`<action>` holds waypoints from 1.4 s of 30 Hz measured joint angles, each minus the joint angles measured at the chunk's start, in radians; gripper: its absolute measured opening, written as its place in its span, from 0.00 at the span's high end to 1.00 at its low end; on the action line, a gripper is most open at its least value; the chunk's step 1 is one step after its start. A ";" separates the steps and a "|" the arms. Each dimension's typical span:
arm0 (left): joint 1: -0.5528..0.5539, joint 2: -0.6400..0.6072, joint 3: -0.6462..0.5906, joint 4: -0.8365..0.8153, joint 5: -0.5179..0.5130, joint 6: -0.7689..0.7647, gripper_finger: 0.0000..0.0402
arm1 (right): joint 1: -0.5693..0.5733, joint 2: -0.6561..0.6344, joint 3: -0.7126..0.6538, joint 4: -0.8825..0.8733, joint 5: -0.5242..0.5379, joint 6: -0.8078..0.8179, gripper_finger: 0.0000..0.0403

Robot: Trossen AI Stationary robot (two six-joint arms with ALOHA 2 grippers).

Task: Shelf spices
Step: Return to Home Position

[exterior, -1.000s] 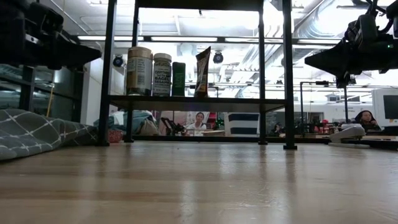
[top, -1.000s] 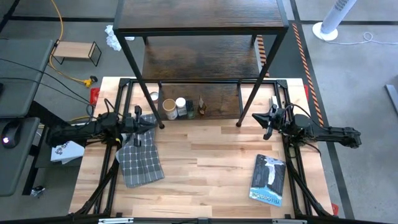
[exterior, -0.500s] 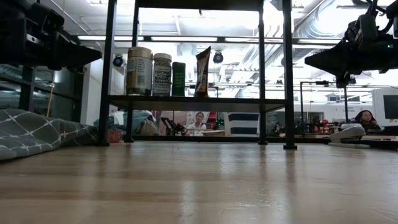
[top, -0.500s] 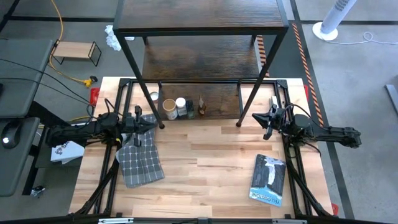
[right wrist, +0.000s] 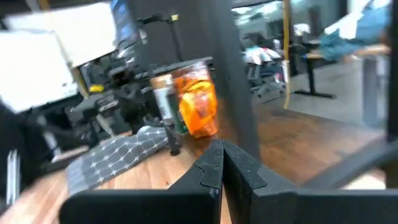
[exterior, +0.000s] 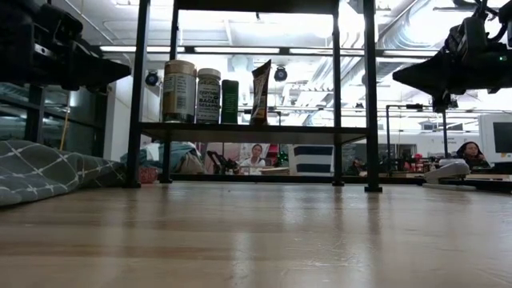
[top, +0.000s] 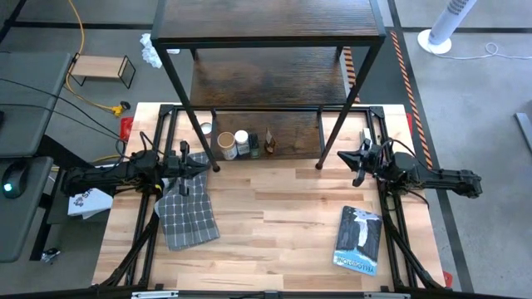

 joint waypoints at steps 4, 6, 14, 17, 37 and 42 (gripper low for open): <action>0.000 0.000 0.000 0.000 0.000 0.000 0.99 | 0.001 0.000 0.000 -0.022 -0.141 -0.207 1.00; 0.000 0.000 0.000 0.000 0.000 0.001 0.99 | 0.001 0.000 0.000 -0.036 -0.226 -0.339 1.00; 0.000 0.000 0.000 0.000 0.000 0.001 0.99 | 0.001 0.000 0.000 -0.038 -0.256 -0.427 1.00; 0.000 0.000 0.000 0.000 0.000 0.000 0.99 | 0.001 0.000 0.000 -0.040 -0.271 -0.376 1.00; 0.000 0.000 0.000 0.000 0.000 0.000 0.99 | 0.001 0.013 0.000 -0.043 -0.275 -0.262 1.00; 0.000 0.000 0.000 0.000 0.000 0.000 0.99 | 0.001 0.013 0.000 -0.042 -0.275 -0.263 1.00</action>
